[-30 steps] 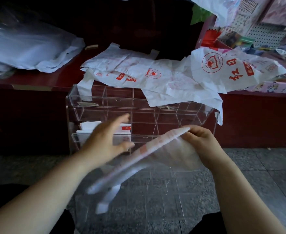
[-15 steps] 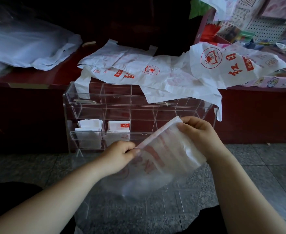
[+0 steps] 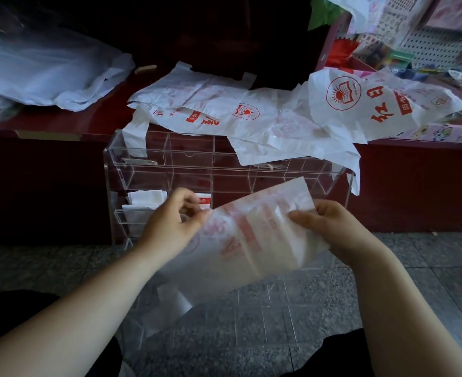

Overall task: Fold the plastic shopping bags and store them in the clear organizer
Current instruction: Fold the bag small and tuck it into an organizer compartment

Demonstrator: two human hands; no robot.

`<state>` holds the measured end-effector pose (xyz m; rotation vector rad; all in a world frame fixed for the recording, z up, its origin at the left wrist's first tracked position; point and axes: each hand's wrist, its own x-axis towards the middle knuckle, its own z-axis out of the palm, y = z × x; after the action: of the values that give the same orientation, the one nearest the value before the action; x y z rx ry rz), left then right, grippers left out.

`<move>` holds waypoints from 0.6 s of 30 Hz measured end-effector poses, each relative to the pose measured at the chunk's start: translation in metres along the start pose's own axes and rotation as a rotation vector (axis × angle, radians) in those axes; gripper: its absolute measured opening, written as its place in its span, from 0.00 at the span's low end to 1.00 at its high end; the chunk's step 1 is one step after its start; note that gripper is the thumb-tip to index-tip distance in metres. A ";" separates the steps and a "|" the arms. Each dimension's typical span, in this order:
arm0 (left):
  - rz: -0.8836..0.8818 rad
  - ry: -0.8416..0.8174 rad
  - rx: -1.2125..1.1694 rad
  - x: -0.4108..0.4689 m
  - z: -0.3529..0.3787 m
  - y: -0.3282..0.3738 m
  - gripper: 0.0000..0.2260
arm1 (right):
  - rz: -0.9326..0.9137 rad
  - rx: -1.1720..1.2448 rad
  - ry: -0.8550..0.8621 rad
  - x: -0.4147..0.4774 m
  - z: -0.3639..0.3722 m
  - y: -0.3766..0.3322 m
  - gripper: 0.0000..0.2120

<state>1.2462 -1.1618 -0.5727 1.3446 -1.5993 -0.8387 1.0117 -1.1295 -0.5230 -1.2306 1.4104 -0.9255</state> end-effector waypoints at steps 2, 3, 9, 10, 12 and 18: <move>0.010 0.155 0.047 -0.002 -0.008 0.001 0.14 | 0.024 0.095 0.050 0.001 -0.005 0.001 0.07; -0.034 0.123 0.104 -0.003 -0.012 -0.001 0.18 | 0.035 0.134 0.069 0.001 -0.007 0.002 0.07; -0.497 -0.645 0.477 -0.031 -0.012 -0.048 0.19 | 0.063 0.226 0.096 0.004 -0.015 0.005 0.07; -0.490 -0.663 0.471 -0.034 -0.008 -0.052 0.16 | 0.056 0.238 0.091 0.005 -0.014 0.003 0.07; -0.448 -0.662 0.355 -0.036 0.000 -0.052 0.06 | 0.041 0.255 0.063 0.005 -0.012 -0.002 0.06; -0.420 -0.577 0.002 -0.026 0.013 -0.028 0.07 | 0.022 0.085 0.004 0.006 -0.010 -0.048 0.08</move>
<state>1.2472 -1.1425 -0.6080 1.5555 -1.7546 -1.5927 1.0120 -1.1453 -0.4764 -1.1486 1.3715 -0.9635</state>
